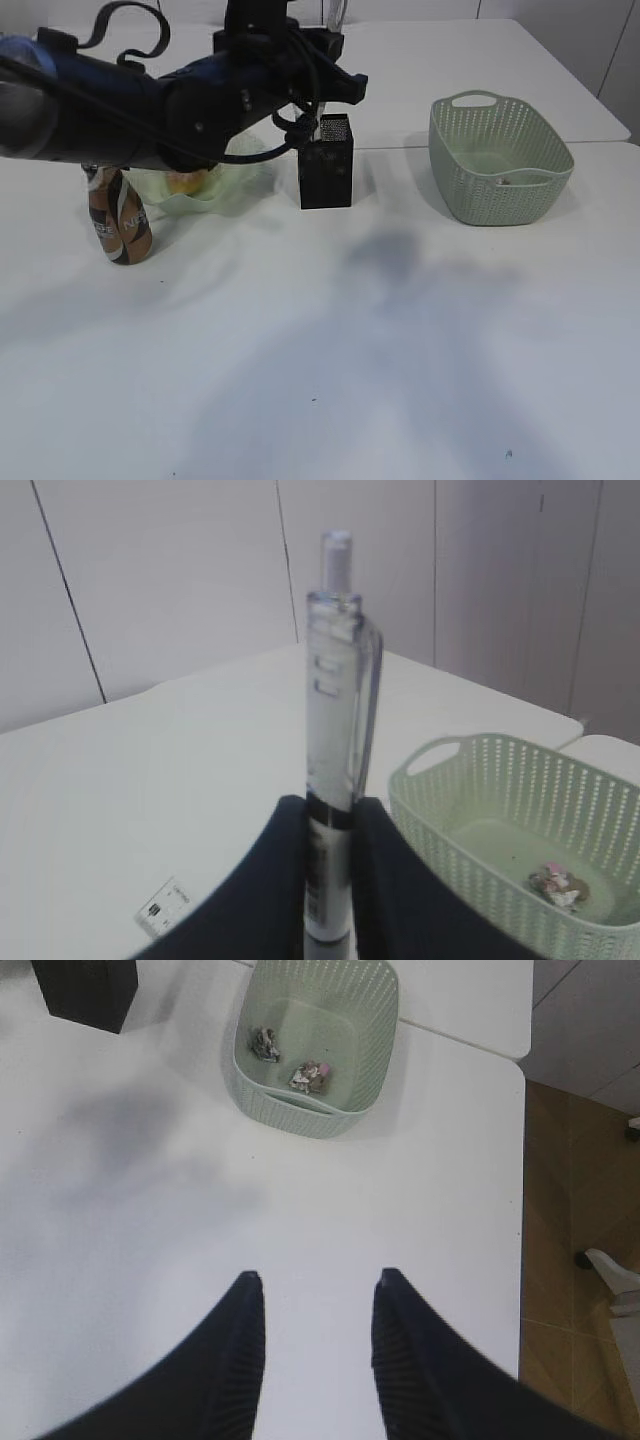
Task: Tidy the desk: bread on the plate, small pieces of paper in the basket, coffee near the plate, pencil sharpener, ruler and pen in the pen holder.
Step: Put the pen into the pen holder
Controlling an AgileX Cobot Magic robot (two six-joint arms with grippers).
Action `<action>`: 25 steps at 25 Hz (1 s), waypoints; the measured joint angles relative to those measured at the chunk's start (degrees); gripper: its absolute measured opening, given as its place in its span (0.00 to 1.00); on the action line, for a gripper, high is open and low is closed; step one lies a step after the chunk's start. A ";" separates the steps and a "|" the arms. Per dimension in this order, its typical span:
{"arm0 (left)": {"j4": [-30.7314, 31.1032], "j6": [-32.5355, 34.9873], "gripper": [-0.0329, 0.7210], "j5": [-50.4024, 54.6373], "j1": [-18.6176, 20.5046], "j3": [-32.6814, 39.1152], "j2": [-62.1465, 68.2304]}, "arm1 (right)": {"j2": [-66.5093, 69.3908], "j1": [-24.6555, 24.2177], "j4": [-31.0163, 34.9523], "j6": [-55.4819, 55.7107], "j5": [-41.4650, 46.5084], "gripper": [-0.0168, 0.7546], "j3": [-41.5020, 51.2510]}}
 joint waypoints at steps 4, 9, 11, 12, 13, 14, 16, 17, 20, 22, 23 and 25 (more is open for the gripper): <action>-0.38 -2.85 0.12 -1.11 1.93 0.09 1.90 | 0.00 0.00 -0.22 0.00 0.00 0.41 0.00; -0.46 -4.34 0.12 -2.08 3.17 0.09 2.88 | 0.00 0.00 -1.85 0.00 0.09 0.41 0.00; -0.46 -4.47 0.12 -2.08 3.17 -1.05 3.65 | 0.00 0.00 -1.95 0.10 0.09 0.41 0.00; -0.46 -4.47 0.12 -2.08 3.17 -2.00 4.40 | 0.00 0.00 -1.95 0.10 0.09 0.41 0.00; -0.46 -4.47 0.12 -1.97 3.17 -2.93 5.02 | 0.00 0.00 -2.00 0.10 0.09 0.41 0.00; -0.46 -4.47 0.12 -1.70 3.17 -3.95 5.81 | 0.00 0.00 -2.00 0.10 0.09 0.41 0.00; -0.46 -4.56 0.12 -1.10 3.17 -6.32 7.30 | 0.00 0.00 -2.09 0.11 0.09 0.41 0.00; -0.46 -4.56 0.12 -0.95 3.17 -7.21 7.95 | 0.00 0.00 -2.09 0.21 0.09 0.41 0.00; -0.46 -4.56 0.12 -0.31 3.30 -10.38 10.41 | 0.00 0.00 -2.09 0.21 0.09 0.41 0.00; -0.46 -4.56 0.12 0.84 3.49 -12.82 12.01 | 0.00 0.00 -2.13 0.21 0.09 0.41 0.00; -0.46 -4.56 0.12 1.47 3.49 -13.76 12.77 | 0.00 0.00 -2.13 0.21 0.09 0.41 0.00; -0.46 -4.68 0.12 2.64 3.49 -15.64 14.12 | 0.00 0.00 -2.13 0.21 0.09 0.41 0.00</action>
